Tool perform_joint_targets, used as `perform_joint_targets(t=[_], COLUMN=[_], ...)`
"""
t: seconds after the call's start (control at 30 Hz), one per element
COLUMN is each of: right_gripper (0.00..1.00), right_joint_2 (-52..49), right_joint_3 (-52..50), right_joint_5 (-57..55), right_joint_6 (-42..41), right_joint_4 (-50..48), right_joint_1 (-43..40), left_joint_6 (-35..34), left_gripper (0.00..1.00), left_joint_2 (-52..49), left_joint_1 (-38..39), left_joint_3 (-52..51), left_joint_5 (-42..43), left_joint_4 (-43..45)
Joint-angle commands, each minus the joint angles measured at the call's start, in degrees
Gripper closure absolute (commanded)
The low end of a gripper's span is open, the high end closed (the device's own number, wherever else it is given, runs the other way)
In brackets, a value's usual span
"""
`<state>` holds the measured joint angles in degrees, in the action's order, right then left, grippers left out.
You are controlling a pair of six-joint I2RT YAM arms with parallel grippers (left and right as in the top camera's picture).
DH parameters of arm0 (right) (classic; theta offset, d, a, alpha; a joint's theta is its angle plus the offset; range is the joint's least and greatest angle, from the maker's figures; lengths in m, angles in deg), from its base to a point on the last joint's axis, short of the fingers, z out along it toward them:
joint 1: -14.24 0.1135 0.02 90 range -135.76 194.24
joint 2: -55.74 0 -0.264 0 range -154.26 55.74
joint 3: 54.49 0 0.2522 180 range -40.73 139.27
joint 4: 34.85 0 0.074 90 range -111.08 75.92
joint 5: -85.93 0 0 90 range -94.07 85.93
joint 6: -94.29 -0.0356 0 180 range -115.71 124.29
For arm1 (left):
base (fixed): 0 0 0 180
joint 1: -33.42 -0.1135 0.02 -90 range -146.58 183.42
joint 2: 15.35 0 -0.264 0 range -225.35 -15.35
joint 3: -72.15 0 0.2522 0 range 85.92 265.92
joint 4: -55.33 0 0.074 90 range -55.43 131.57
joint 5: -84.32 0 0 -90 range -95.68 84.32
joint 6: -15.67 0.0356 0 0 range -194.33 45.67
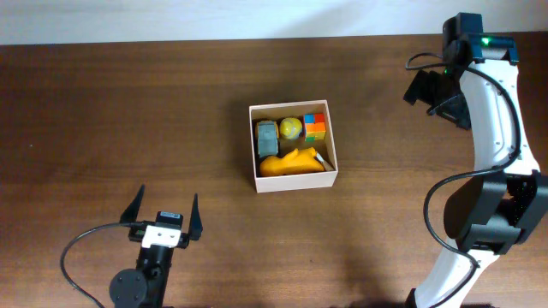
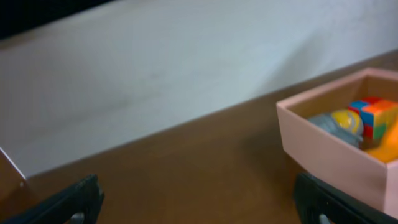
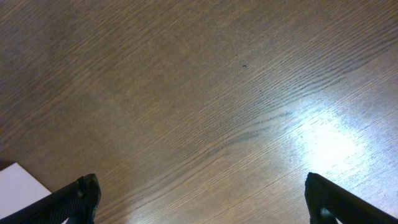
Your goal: Pack container
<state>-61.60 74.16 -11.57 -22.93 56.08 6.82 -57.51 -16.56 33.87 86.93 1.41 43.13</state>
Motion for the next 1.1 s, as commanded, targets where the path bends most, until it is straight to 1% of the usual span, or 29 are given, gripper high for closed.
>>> perform_joint_targets(t=[0.0, 0.1, 1.07], right_gripper=[0.01, 0.01, 0.01], right_joint_2=[-0.15, -0.15, -0.15], right_joint_3=[0.00, 0.00, 0.00], right_joint_5=[-0.70, -0.70, -0.70], right_joint_6=[-0.72, -0.72, -0.72], right_joint_4=[0.00, 0.00, 0.00], right_joint_1=[-0.11, -0.11, -0.11], left_joint_6=[0.90, 0.85, 0.85], left_gripper=[0.01, 0.01, 0.01], left_joint_2=[0.94, 0.94, 0.92], left_joint_1=[-0.24, -0.24, -0.24], left_joint_3=[-0.50, -0.50, -0.50], left_joint_5=[-0.50, -1.73, -2.36], left_joint_4=[-2.38, -6.03, -5.88])
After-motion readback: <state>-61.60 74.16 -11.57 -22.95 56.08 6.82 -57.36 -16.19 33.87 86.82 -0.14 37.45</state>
